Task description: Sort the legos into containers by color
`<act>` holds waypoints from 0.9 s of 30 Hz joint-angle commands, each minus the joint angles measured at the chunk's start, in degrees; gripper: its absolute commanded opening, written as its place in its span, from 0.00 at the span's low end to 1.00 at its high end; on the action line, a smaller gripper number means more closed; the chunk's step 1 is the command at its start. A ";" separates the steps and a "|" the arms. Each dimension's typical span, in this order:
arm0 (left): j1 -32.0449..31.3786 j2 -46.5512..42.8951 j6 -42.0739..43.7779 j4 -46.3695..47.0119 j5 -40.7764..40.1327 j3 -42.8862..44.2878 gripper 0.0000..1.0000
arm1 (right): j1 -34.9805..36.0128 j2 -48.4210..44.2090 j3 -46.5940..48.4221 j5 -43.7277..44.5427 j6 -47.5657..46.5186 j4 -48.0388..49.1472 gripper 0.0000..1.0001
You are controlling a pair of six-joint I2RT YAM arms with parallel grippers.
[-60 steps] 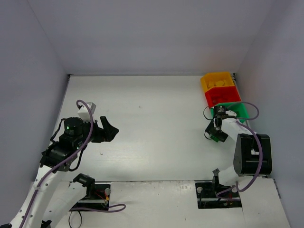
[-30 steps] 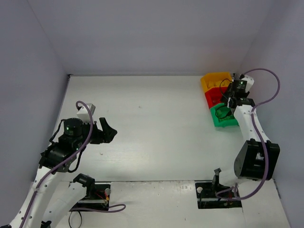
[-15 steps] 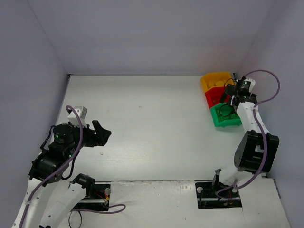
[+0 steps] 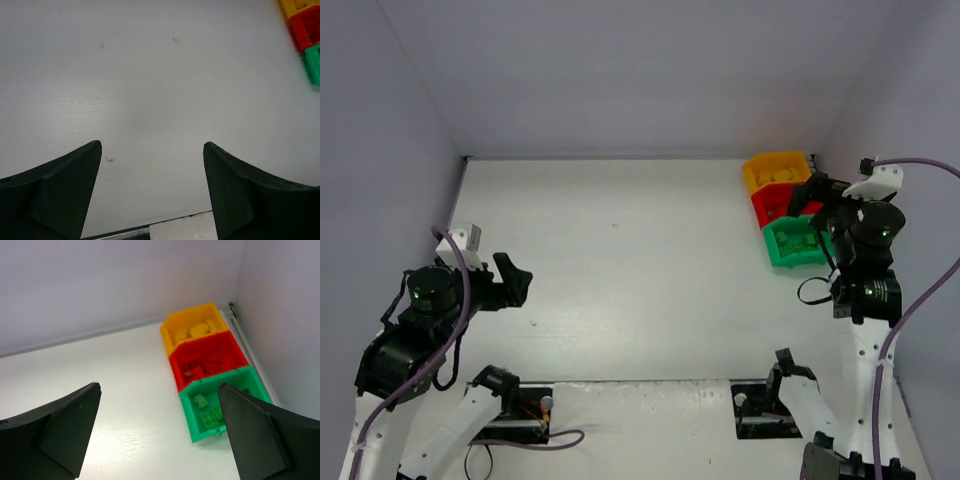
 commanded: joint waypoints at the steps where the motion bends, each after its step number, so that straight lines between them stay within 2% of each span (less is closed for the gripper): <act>1: -0.01 0.01 2.37 -1.37 -5.93 4.67 0.76 | 1.98 -6.76 -2.35 -2.80 0.05 -0.47 1.00; 4: -0.71 -0.96 2.46 -3.22 -9.26 6.52 0.76 | 3.03 -11.52 -4.11 -1.13 2.16 -2.67 1.00; 7: -1.15 -2.97 2.28 -3.84 -11.47 6.61 0.76 | 3.39 -16.00 -5.60 -4.64 0.50 -4.78 1.00; 13: -1.42 -9.74 3.78 -1.74 -13.14 2.75 0.76 | 3.39 -24.18 -7.45 -8.33 -1.79 -7.50 1.00; 17: -1.42 -13.25 3.87 -1.55 -15.34 1.60 0.76 | 3.30 -28.06 -7.45 -7.46 -2.32 -8.12 1.00; 18: -1.42 -13.52 4.04 -1.55 -15.69 1.43 0.88 | 3.82 -29.02 -7.36 -6.94 -2.23 -8.38 1.00; 19: -1.50 -13.79 4.04 -1.64 -15.96 1.34 0.92 | 4.44 -29.38 -7.36 -6.41 -2.32 -8.82 1.00; 23: -1.50 -14.23 3.08 -1.38 -17.54 0.98 0.92 | 7.60 -30.17 -7.19 -2.64 -2.23 -9.26 1.00; 24: -1.42 -14.14 2.64 -1.38 -18.06 0.90 0.97 | 8.13 -30.00 -7.10 -2.10 -1.79 -9.26 1.00; 27: -1.42 -13.70 2.72 -2.51 -19.65 1.42 0.97 | 9.27 -29.38 -7.01 -2.79 0.05 -9.62 1.00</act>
